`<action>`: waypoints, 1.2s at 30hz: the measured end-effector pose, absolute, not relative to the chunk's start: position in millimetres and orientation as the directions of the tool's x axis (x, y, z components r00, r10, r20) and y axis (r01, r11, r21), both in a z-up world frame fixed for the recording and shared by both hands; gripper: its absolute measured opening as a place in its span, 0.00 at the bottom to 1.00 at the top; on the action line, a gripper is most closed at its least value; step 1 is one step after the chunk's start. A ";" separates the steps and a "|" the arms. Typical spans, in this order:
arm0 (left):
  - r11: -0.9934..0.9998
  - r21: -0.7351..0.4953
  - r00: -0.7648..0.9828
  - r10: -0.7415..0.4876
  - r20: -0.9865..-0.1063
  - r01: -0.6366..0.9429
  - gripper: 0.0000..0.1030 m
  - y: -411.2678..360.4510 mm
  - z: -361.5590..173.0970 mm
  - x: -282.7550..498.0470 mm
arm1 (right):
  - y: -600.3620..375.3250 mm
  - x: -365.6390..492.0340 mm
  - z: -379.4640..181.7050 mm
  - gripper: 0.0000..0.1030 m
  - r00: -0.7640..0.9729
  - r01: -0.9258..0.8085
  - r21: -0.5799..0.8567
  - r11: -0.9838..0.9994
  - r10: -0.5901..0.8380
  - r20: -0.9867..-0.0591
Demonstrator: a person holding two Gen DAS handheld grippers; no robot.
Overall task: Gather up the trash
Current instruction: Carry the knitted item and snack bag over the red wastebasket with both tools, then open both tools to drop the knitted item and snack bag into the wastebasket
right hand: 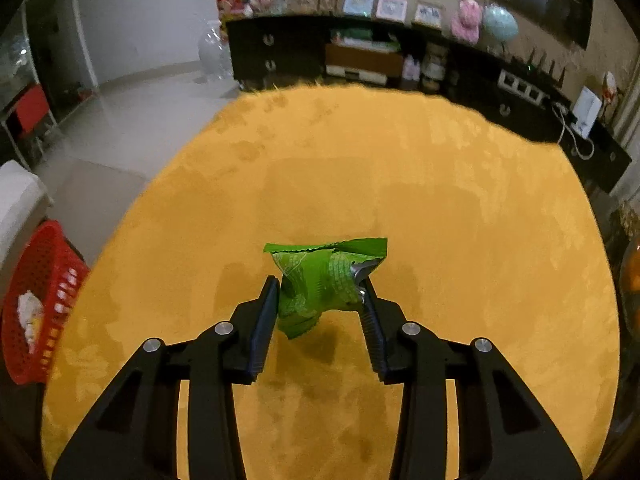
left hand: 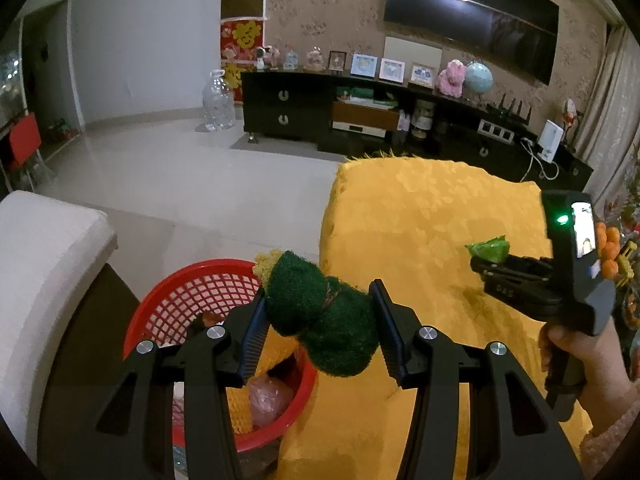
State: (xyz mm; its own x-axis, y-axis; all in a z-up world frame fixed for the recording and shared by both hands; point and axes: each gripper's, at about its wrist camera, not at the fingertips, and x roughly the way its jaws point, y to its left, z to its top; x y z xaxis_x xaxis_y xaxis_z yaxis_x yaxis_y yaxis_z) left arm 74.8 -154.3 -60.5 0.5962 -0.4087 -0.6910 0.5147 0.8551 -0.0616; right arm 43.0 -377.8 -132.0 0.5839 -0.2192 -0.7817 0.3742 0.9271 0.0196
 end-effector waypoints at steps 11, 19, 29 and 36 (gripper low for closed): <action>0.879 -0.047 0.650 -0.385 -0.655 0.474 0.46 -134.2 -42.6 72.8 | -330.5 28.2 -60.9 0.38 0.718 0.274 0.041 0.961 -0.176 -0.674; 0.901 -0.027 0.679 -0.346 -0.648 0.434 0.46 -115.9 -37.0 74.7 | -286.5 34.3 -36.7 0.38 0.761 0.164 0.057 0.985 -0.090 -0.642; 0.929 0.006 0.689 -0.269 -0.673 0.369 0.46 -79.1 -53.1 94.8 | -228.7 55.3 -42.4 0.38 0.750 0.009 0.055 0.998 0.030 -0.660; 0.944 0.004 0.653 -0.226 -0.723 0.331 0.46 -52.2 -77.4 113.8 | -190.9 78.2 -56.9 0.39 0.706 -0.093 0.059 0.994 0.108 -0.699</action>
